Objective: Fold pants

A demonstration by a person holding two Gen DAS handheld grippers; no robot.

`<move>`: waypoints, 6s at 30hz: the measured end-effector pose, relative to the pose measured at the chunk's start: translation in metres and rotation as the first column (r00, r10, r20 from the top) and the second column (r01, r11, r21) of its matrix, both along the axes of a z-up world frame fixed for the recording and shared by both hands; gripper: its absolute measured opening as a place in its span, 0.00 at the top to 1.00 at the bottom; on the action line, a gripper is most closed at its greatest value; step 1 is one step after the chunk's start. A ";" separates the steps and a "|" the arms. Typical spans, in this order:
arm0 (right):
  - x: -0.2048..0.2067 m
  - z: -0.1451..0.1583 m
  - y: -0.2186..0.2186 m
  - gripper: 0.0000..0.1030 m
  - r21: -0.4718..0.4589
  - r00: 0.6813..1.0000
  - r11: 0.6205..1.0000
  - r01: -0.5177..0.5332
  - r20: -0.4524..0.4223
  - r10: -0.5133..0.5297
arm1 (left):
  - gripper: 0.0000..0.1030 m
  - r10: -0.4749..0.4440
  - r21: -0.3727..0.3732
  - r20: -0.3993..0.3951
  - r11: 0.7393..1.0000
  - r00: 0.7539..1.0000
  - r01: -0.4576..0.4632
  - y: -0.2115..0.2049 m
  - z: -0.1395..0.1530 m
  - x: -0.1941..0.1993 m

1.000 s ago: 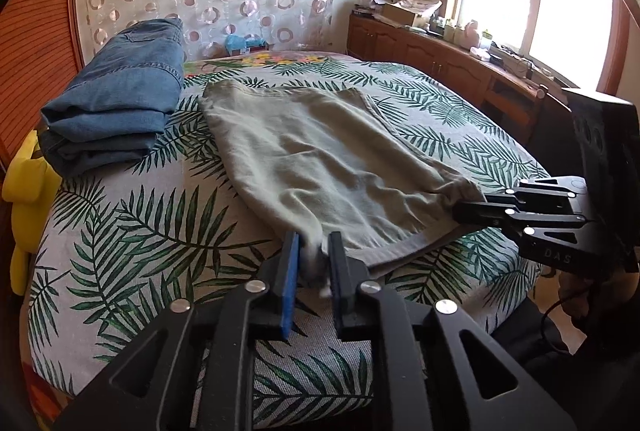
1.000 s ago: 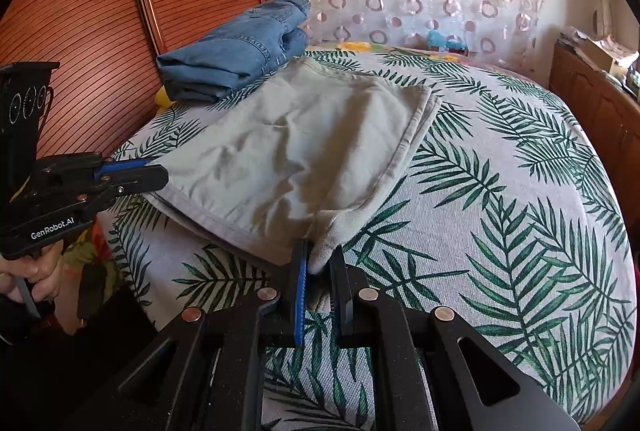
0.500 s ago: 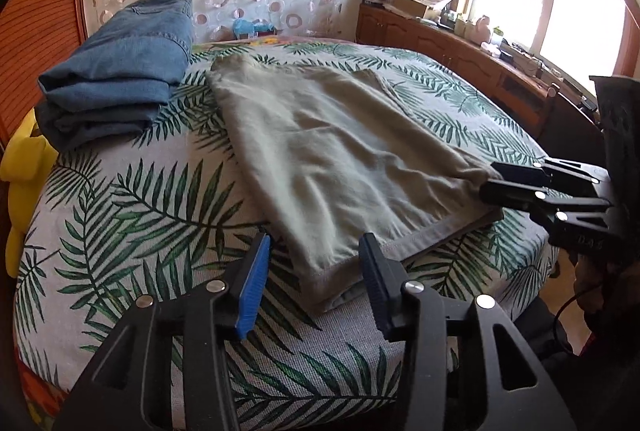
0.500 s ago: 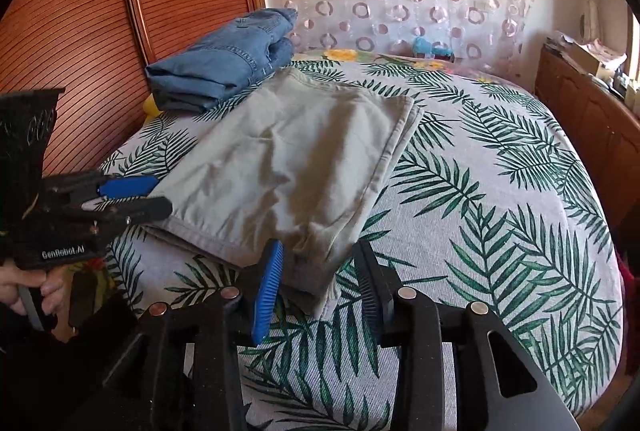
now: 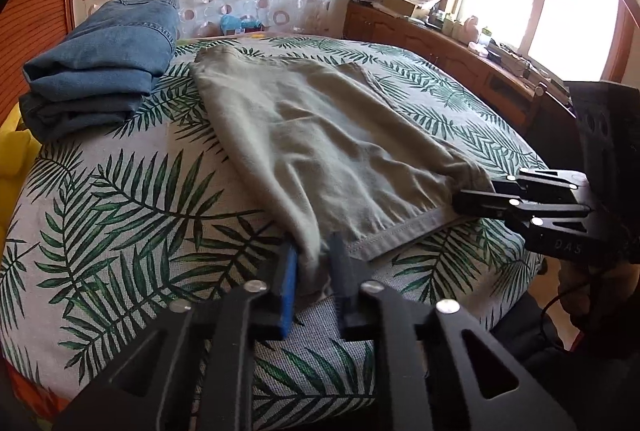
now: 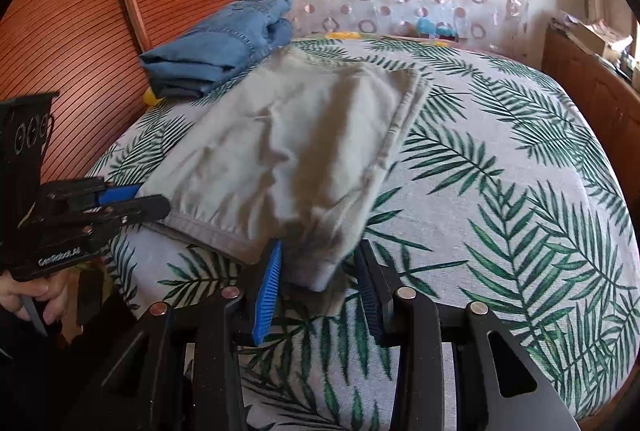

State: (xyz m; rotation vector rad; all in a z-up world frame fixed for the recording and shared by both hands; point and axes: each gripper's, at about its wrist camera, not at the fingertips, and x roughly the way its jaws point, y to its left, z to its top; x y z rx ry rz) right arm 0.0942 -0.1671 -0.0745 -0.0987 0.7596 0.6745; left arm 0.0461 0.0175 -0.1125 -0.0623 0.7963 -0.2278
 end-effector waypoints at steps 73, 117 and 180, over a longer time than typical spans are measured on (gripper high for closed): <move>0.077 0.040 0.023 0.92 0.032 0.986 0.999 0.037 0.161 -0.042 | 0.91 0.036 -0.036 0.160 0.999 0.986 -0.030 0.022 0.068 0.063; 0.093 0.033 0.009 0.54 0.020 0.983 0.995 0.093 0.158 -0.095 | 0.24 0.053 -0.001 0.125 0.999 0.991 -0.053 0.030 0.041 0.062; 0.053 0.008 -0.038 0.98 -0.075 0.989 0.993 0.092 0.125 -0.082 | 0.84 0.011 0.039 0.007 0.999 1.000 -0.012 0.017 0.003 0.044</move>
